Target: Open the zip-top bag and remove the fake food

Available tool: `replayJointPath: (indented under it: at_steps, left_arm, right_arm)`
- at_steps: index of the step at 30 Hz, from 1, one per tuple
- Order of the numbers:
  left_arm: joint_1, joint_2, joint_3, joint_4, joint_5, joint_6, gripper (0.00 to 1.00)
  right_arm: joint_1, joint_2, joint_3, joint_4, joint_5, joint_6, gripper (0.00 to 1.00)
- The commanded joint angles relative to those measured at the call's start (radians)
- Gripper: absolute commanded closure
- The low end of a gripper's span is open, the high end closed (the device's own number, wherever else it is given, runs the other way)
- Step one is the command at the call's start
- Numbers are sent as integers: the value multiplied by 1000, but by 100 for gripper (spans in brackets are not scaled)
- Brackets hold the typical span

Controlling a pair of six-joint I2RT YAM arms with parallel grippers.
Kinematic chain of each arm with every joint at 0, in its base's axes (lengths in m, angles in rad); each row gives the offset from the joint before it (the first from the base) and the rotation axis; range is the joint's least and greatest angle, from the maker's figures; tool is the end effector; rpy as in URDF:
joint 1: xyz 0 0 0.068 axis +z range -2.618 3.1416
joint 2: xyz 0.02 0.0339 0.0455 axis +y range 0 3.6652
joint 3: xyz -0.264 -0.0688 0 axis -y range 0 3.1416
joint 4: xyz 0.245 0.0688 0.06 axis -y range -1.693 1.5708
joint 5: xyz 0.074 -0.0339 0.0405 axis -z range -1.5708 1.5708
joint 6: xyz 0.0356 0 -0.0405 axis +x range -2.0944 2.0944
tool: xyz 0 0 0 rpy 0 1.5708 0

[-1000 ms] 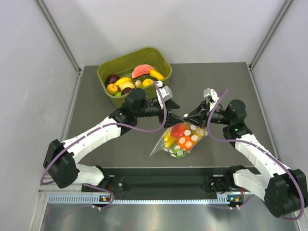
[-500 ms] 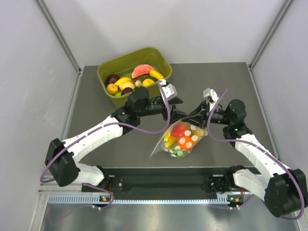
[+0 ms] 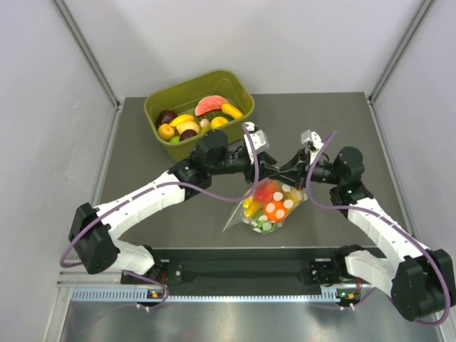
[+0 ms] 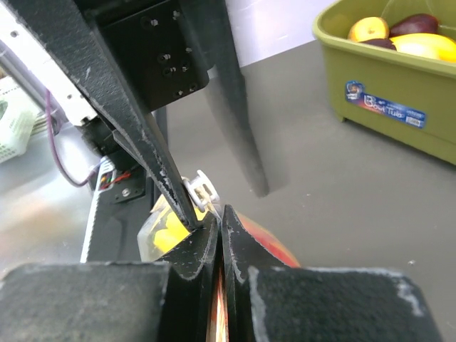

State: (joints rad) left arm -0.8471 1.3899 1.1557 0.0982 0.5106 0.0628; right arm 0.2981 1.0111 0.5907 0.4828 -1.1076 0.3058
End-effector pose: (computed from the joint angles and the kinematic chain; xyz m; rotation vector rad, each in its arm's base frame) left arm 0.2047 -0.2579 0.3605 1.1281 1.3983 -1.0066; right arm 0.1988 0.0944 0.2976 -0.9277 1.4214 1.2858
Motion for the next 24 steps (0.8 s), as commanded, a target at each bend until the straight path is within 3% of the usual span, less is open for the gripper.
replayJointPath:
  at_steps: [1, 7, 24]
  left_arm:
    - [-3, -11, 22, 0, -18, 29, 65]
    - [-3, -9, 25, -34, 11, 37, 100]
    - [13, -60, -21, -92, -14, 46, 100]
  right_arm:
    - [6, -2, 27, 42, -34, -19, 100]
    - [6, -16, 26, 33, -9, -23, 100]
    - [-30, -77, 14, 14, 23, -22, 100]
